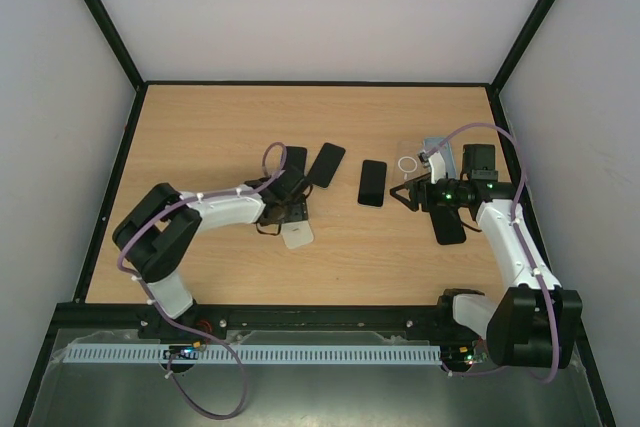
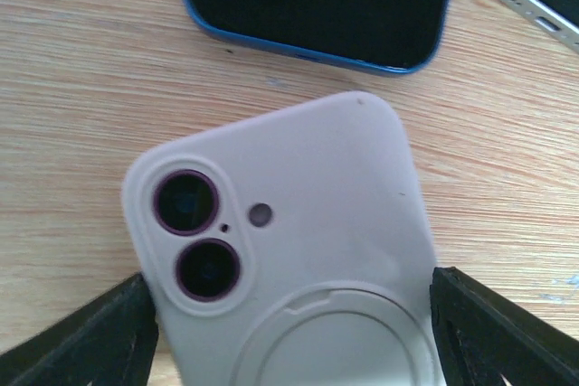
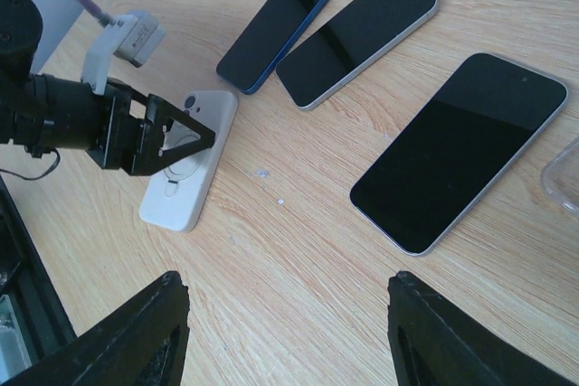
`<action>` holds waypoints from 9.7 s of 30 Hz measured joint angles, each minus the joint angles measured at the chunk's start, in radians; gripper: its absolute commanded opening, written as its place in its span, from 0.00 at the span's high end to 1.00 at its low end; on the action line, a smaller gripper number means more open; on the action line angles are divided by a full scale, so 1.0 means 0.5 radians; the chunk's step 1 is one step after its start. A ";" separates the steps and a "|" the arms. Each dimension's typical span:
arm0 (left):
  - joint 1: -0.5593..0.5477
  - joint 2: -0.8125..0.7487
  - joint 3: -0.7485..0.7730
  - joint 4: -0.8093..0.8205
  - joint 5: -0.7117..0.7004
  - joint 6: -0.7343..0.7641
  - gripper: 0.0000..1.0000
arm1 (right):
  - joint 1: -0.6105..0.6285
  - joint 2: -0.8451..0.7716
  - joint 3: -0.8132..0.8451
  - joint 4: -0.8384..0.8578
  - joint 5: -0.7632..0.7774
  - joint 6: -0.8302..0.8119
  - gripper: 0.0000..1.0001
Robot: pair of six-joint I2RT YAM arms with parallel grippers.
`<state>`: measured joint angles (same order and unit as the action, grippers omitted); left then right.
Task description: Take the phone out of the phone case
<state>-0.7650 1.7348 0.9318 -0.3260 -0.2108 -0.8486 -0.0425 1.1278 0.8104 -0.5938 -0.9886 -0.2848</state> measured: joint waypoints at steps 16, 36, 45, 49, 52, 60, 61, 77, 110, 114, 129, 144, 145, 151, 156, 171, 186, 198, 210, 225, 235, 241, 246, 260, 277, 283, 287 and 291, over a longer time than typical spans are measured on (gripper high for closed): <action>0.053 0.081 0.174 -0.148 0.182 0.145 0.04 | 0.000 -0.001 0.000 0.000 0.000 0.001 0.41; -0.192 -0.237 -0.192 -0.364 0.024 0.020 0.03 | 0.000 -0.004 0.000 -0.001 -0.002 -0.003 0.41; -0.040 -0.098 0.005 -0.465 0.211 0.375 0.02 | 0.000 -0.007 0.000 -0.001 -0.001 -0.004 0.41; 0.047 0.000 0.120 -0.493 0.256 0.488 0.05 | 0.000 -0.026 0.000 0.000 0.000 -0.003 0.41; 0.074 0.025 0.156 -0.532 0.278 0.539 0.09 | 0.000 -0.033 0.000 -0.001 0.000 -0.003 0.41; 0.084 0.076 0.223 -0.596 0.302 0.581 0.13 | 0.000 -0.033 0.000 -0.002 0.000 -0.005 0.41; 0.084 0.082 0.231 -0.602 0.305 0.584 0.14 | 0.000 -0.033 0.000 -0.002 -0.001 -0.005 0.41; 0.067 0.076 0.334 -0.736 0.382 0.612 0.49 | 0.000 -0.033 0.000 -0.005 -0.002 -0.011 0.41; -0.258 -1.066 -0.233 1.366 0.776 0.364 0.51 | 0.754 0.526 0.595 -1.309 -0.867 -1.314 0.02; -0.258 -1.103 -0.323 1.444 0.771 0.332 0.50 | 0.754 0.539 0.608 -1.316 -0.886 -1.299 0.03; -0.355 -1.200 -0.443 1.721 0.872 0.230 0.51 | 0.755 0.607 0.703 -1.321 -1.003 -1.257 0.02; -0.417 -1.062 -0.443 1.950 0.883 0.161 0.47 | 0.767 0.447 0.649 -1.244 -1.102 -1.150 0.22; -0.417 -1.062 -0.443 1.962 0.886 0.158 0.45 | 0.766 0.407 0.607 -1.154 -1.104 -1.062 0.29; -0.423 -1.062 -0.443 1.957 0.871 0.178 0.21 | 0.767 0.249 0.417 -0.672 -1.125 -0.529 0.48; -0.423 -1.062 -0.441 1.955 0.823 0.189 0.11 | 0.771 0.246 0.413 -0.528 -1.095 -0.385 0.54; -0.467 -1.042 -0.127 1.270 0.184 0.147 0.29 | 0.818 -0.164 0.086 0.340 0.031 0.491 0.52; -0.449 -0.671 0.292 1.012 0.143 0.195 0.47 | 0.913 -0.147 0.090 0.329 0.636 0.454 0.55; -0.388 -0.409 0.515 0.892 0.198 0.244 0.71 | 0.929 -0.184 0.090 0.322 0.857 0.404 0.55; -0.324 -0.388 0.550 0.900 0.346 0.357 0.89 | 0.935 -0.186 0.090 0.314 0.890 0.390 0.55; 0.001 -0.911 -0.070 0.938 0.844 0.493 0.98 | 0.937 -0.263 0.185 0.190 0.587 0.163 0.02; 0.151 -1.774 -0.404 0.974 1.350 0.816 0.98 | 0.937 -0.263 0.224 -0.049 0.002 -0.199 0.23; 0.153 -1.725 -0.426 1.013 1.650 0.867 0.98 | 0.954 -0.194 0.244 -0.233 -0.279 -0.418 0.40; 0.153 -1.614 -0.506 1.165 1.814 0.800 0.98 | 1.018 -0.147 0.298 -0.396 -0.371 -0.600 0.48; 0.153 -1.398 -0.527 1.518 2.036 0.592 0.98 | 1.070 -0.202 0.284 -0.464 -0.366 -0.865 0.59; 0.153 -1.247 -0.516 1.649 2.204 0.438 0.98 | 1.072 -0.323 0.233 -0.515 -0.292 -1.108 0.72; 0.153 -1.229 -0.516 1.675 2.217 0.394 0.98 | 1.072 -0.324 0.169 -0.475 -0.259 -1.086 0.73; 0.159 -1.226 -0.516 1.678 2.216 0.373 0.98 | 1.075 -0.333 0.145 -0.420 -0.229 -1.051 0.73; 0.163 -1.206 -0.516 1.691 2.213 0.345 0.98 | 1.081 -0.348 0.127 -0.382 -0.162 -1.025 0.76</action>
<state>-0.6838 1.1316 0.6739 0.5198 0.8959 -0.6762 0.4980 0.9539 0.8738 -0.7849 -1.0695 -0.7971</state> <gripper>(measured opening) 0.102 0.259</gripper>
